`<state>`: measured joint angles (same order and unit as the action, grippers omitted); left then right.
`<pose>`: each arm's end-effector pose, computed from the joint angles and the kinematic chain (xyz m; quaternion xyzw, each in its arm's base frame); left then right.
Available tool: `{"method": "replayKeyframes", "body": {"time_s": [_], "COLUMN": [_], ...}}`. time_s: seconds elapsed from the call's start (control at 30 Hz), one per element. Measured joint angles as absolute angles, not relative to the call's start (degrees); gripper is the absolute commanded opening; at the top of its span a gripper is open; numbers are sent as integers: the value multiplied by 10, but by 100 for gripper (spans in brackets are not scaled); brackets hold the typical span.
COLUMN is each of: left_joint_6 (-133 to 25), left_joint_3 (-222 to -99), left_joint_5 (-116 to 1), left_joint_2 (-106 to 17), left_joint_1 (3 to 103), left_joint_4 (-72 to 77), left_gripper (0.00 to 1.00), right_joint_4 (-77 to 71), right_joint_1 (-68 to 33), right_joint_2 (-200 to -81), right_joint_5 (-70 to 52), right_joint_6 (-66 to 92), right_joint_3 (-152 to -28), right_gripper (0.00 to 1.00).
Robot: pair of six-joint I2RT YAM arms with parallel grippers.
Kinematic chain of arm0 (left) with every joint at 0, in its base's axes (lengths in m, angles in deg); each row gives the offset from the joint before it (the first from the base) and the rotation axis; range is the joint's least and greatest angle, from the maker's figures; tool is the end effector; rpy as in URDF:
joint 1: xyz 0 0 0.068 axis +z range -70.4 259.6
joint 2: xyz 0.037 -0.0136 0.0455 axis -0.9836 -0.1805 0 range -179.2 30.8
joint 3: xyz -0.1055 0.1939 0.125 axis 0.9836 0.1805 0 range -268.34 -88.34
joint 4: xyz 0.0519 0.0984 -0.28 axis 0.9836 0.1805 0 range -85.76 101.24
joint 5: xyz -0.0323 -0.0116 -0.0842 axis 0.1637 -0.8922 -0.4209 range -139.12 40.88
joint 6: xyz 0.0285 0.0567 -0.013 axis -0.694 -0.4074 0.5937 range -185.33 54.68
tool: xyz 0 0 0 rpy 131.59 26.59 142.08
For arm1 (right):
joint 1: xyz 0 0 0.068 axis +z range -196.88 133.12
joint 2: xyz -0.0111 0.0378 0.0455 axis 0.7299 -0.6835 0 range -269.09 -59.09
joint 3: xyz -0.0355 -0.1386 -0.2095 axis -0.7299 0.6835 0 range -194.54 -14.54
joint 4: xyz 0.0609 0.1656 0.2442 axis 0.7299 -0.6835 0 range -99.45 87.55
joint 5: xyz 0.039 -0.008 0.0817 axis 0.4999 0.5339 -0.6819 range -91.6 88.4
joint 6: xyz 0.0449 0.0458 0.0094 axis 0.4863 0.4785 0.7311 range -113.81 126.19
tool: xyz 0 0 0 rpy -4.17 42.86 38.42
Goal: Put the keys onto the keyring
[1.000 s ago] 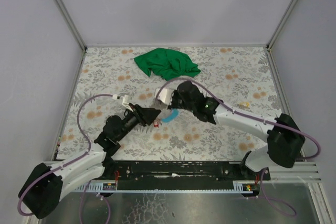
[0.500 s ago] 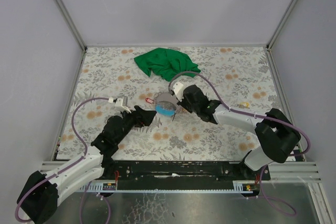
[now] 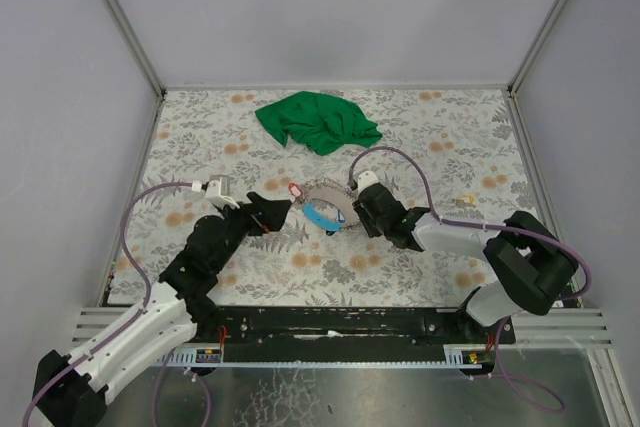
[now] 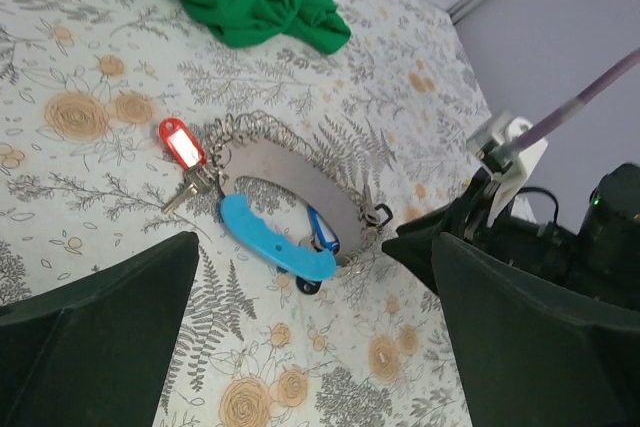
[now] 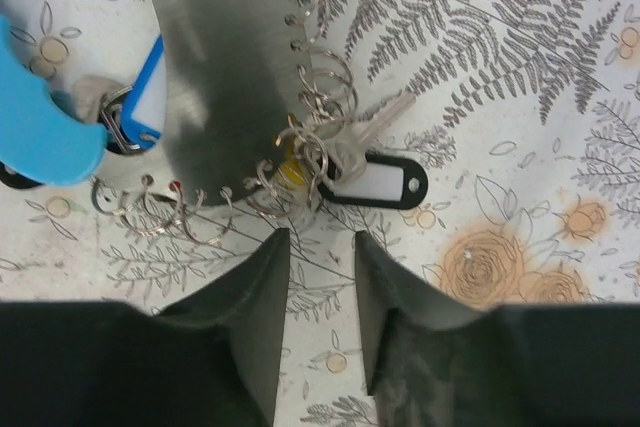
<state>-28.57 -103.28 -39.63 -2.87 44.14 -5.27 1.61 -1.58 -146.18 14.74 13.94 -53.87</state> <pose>0.1925 -0.1267 0.1937 -0.0622 0.7583 -0.3297 0.5589 0.2449 0.2270 0.1005 -0.2401 0.8797 0.0569 0.4065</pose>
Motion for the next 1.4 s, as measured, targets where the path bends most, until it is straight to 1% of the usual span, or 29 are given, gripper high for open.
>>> {"method": "replayKeyframes", "body": {"time_s": [0.1, 0.13, 0.17, 0.37, 0.43, 0.57, 0.7, 1.1, 1.2, 1.4], "left_joint_6": [-285, -285, -285, -292, -303, -316, -321, -387, -406, -472], "left_joint_3": [-1054, -1061, -1071, -1161, -1198, -1256, -1288, -1284, -1277, -1276], "left_joint_5": [-381, -375, -370, -342, -338, -332, -317, -247, -248, -280], "left_joint_2": [-5, 1, 6, 4, -4, -19, -31, -5, 0, 3], "left_joint_1": [441, 441, 441, 441, 441, 441, 441, 446, 457, 489], "left_joint_4": [-19, -7, 9, 95, 121, 142, 156, 171, 171, 180], "left_gripper": [100, 100, 100, 100, 100, 100, 100, 100, 100, 100], "right_joint_4": [7, 3, -3, -22, -25, -41, -51, -95, -95, -98], "right_joint_1": [-16, -16, -16, -16, -16, -16, -16, -16, -16, -16], "right_joint_2": [-1439, -1425, -1407, -1284, -1240, -1168, -1106, -849, -824, -820], "right_joint_5": [158, 163, 168, 214, 260, 336, 357, 371, 376, 385], "right_joint_6": [168, 175, 180, 191, 207, 217, 184, 140, 135, 131], "right_joint_3": [-526, -521, -516, -507, -507, -507, -506, -470, -456, -442], "right_gripper": [85, 96, 99, 99, 99, 99, 99, 99, 99, 99]}}
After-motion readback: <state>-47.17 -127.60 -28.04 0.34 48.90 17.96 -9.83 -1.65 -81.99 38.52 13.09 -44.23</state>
